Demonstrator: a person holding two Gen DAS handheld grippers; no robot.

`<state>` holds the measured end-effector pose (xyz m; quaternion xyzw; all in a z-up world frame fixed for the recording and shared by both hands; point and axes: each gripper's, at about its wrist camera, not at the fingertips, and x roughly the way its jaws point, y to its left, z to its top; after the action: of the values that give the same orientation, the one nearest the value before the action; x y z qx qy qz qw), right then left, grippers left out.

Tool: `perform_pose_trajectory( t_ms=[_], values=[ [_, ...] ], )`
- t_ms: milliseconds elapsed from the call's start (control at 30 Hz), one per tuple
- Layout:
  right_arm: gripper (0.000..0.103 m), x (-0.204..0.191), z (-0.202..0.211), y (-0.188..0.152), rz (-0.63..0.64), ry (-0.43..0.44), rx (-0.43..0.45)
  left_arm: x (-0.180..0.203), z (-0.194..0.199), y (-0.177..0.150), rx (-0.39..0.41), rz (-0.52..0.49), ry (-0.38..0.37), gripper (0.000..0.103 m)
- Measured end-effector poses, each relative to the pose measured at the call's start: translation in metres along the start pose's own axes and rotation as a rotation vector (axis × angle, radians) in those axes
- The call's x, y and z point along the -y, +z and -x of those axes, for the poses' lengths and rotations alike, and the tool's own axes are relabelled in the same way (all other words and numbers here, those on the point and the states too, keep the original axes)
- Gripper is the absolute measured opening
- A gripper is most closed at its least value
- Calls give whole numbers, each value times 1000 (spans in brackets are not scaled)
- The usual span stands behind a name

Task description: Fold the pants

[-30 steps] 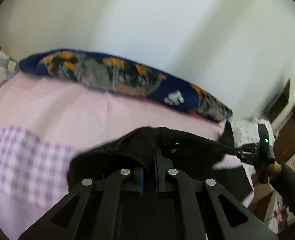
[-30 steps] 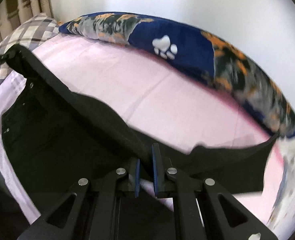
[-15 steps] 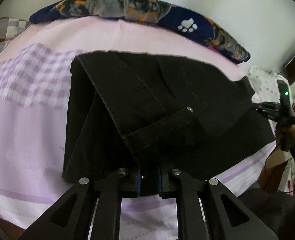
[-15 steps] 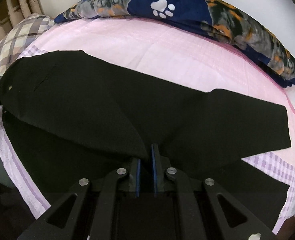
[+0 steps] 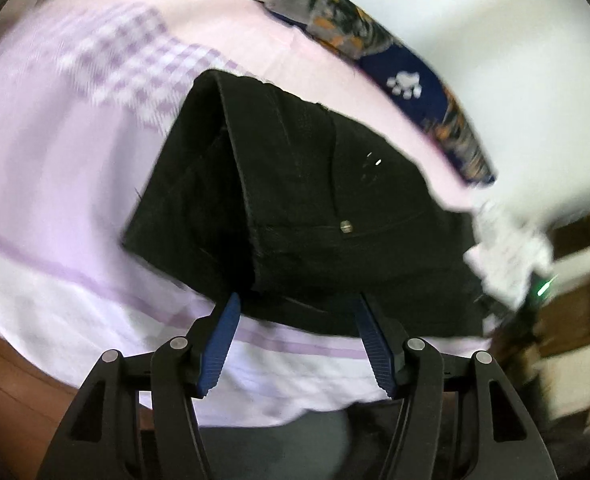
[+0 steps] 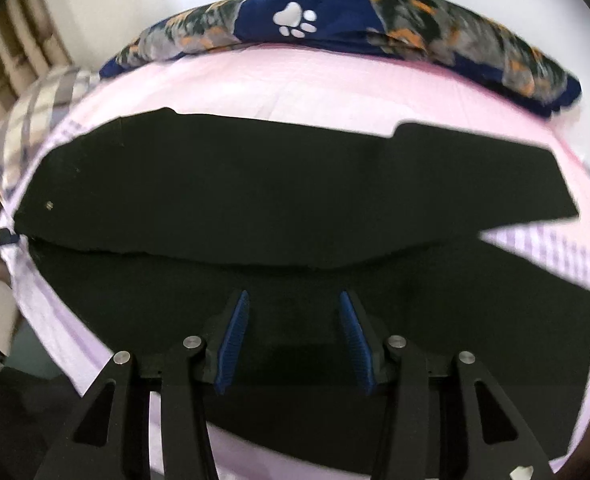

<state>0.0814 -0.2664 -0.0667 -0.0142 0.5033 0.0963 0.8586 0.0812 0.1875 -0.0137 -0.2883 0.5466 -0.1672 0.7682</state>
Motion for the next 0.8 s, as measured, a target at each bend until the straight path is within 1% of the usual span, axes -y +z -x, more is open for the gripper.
perform_pose_trajectory(
  t_ms=[67, 167, 333, 433, 567, 633, 667, 700, 733, 800],
  values=[
    [45, 5, -1, -6, -69, 47, 1, 0, -6, 0, -2, 53, -43, 61],
    [45, 11, -4, -12, -156, 113, 4, 1, -21, 2, 5, 133, -89, 61],
    [46, 19, -12, -17, -254, 165, 7, -1, -33, 9, 59, 250, -111, 61],
    [46, 23, -18, -17, -302, 180, 20, 1, -36, 14, 80, 284, -100, 61],
    [46, 21, -29, -13, -355, 242, 35, -5, -36, 14, 99, 331, -108, 61],
    [47, 17, -33, -10, -384, 294, 52, -8, -34, 14, 130, 349, -97, 47],
    [47, 16, -35, -9, -398, 321, 56, -7, -32, 16, 144, 341, -77, 33],
    [47, 15, -38, -8, -416, 349, 62, -8, -30, 18, 153, 330, -67, 25],
    [47, 14, -41, -6, -433, 369, 71, -7, -27, 19, 168, 318, -59, 24],
    [47, 12, -47, -1, -452, 380, 89, -2, -19, 24, 197, 282, -54, 18]
  ],
)
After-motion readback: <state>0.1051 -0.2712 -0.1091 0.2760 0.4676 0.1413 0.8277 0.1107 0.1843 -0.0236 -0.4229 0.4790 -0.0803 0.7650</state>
